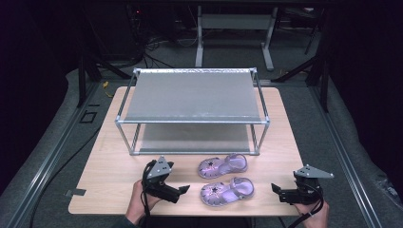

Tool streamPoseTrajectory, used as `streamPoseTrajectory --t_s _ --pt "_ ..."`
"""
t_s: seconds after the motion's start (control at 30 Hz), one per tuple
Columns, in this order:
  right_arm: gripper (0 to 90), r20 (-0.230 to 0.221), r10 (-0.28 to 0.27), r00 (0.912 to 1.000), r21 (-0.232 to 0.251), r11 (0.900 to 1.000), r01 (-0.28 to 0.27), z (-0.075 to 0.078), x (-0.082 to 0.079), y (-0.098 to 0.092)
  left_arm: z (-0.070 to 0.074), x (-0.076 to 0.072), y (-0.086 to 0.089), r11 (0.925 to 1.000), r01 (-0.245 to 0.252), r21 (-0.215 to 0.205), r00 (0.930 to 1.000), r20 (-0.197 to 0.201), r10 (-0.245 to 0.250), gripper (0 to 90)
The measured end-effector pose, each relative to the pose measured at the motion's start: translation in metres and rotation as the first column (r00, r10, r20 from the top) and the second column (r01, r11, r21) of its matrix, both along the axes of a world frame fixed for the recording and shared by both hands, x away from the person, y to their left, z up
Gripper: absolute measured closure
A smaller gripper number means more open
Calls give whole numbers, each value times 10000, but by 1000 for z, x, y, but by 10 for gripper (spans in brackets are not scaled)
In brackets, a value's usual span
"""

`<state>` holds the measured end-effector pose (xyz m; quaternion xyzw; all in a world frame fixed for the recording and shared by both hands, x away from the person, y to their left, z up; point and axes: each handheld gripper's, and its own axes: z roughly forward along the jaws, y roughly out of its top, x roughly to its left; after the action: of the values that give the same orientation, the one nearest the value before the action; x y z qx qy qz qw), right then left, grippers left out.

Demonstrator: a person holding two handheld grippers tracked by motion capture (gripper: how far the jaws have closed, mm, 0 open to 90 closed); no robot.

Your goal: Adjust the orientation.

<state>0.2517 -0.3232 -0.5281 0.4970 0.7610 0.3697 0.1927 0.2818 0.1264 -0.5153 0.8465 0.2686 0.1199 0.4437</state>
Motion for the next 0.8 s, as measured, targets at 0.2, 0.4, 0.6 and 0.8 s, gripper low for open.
streamPoseTrajectory --t_s 0.2,0.4,0.6,0.8 --pt "0 -10 -3 10000 -2 10000 3 0 1 2 -3 0 -40 9974 711 142 9972 -256 -708 0" --pt "0 -57 55 10000 17 10000 -55 -1 0 1 -8 -3 -77 9881 1449 526 9885 -522 -1421 9" --pt "0 -54 50 10000 21 10000 -50 -1 -1 0 -7 -2 -100 9788 1987 506 9784 -675 -1952 107" --pt "0 -68 64 10000 41 10000 -64 -1 -2 -2 -4 -1 -117 9696 2378 585 9694 -764 -2332 383"
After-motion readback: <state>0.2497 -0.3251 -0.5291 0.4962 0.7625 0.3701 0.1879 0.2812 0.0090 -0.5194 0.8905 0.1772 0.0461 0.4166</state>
